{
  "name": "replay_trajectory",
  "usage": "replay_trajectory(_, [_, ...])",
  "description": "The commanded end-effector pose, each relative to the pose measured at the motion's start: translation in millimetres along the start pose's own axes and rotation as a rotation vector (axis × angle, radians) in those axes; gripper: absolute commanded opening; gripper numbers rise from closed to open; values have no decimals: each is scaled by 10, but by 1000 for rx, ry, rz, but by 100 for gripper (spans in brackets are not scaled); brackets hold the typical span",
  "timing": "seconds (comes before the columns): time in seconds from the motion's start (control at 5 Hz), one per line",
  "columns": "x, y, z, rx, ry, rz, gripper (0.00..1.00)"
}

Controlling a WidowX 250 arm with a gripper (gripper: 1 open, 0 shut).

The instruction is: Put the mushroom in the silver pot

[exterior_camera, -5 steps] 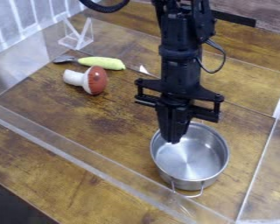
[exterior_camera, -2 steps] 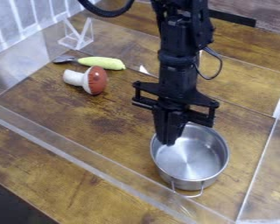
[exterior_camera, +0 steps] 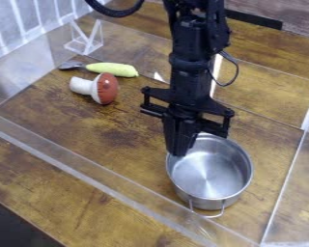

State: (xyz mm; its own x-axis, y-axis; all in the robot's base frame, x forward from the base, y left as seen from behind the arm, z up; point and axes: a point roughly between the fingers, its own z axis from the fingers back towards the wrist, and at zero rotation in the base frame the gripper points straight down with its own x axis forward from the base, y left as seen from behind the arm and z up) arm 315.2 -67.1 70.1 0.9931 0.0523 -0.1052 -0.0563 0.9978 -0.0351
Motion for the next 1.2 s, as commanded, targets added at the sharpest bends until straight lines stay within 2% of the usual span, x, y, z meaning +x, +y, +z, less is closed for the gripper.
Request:
replay_trajectory(0.0, [92,162,156,-17,-44,60,100])
replay_trajectory(0.2, [133,353,198,-29,-47,150,100])
replay_trajectory(0.4, [143,547,301,-51,-63,275,100])
replay_trajectory(0.8, [127,764,295,-78,-84,490,100])
replay_trajectory(1.0, [128,812,251,-79,-82,546,100])
